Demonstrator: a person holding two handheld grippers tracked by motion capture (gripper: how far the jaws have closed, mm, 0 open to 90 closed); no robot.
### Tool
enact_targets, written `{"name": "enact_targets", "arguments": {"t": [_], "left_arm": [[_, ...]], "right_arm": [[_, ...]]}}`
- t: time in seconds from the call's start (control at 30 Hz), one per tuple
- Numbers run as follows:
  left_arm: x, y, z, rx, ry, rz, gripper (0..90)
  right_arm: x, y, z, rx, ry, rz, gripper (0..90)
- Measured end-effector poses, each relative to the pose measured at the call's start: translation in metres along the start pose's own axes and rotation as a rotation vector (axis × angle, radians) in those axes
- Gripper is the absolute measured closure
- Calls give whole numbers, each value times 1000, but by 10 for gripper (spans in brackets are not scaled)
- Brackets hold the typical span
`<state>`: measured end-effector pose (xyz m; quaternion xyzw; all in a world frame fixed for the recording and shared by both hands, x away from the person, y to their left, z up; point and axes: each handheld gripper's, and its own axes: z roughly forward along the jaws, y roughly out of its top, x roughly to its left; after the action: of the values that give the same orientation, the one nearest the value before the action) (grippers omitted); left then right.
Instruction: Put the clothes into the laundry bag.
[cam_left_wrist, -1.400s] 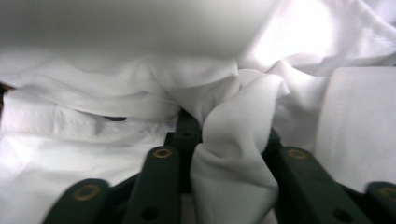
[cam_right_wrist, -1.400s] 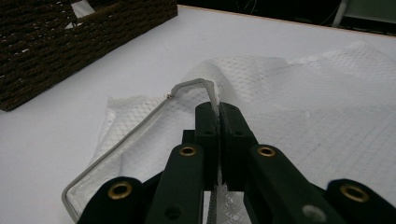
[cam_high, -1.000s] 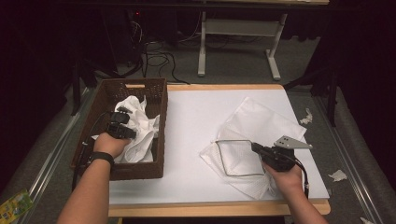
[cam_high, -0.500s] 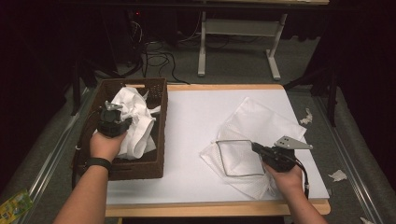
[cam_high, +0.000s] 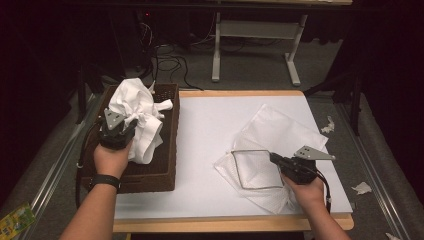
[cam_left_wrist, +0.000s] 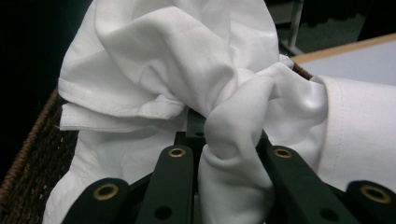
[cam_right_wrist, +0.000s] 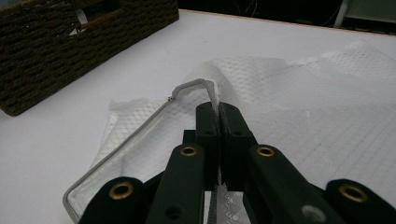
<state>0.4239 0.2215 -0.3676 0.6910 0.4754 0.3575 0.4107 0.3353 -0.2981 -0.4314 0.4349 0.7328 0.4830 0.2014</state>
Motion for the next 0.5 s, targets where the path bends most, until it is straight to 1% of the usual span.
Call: {"name": "enact_targets", "arguments": {"t": [0.13, 0.23, 0.27, 0.3, 0.4, 0.43, 0.5], "left_arm": [[4, -1, -7, -79, -19, -37, 790], [7, -2, -12, -118, -12, -57, 790], [8, -3, -14, -139, -7, -63, 790], [8, -3, -15, -145, -6, -64, 790], [8, -4, -20, -202, 3, -57, 789], [7, -4, -22, -229, 5, -52, 788], [7, -5, -25, -251, 10, -51, 788]], "right_arm": [[0, 0, 0, 1, 2, -4, 883], [1, 0, 0, 1, 0, -3, 884], [1, 0, 0, 1, -1, -2, 884], [1, 0, 0, 1, -1, -3, 883], [1, 0, 0, 1, -2, -5, 884], [1, 0, 0, 1, -2, -4, 884], [1, 0, 1, 2, -1, -12, 884]]}}
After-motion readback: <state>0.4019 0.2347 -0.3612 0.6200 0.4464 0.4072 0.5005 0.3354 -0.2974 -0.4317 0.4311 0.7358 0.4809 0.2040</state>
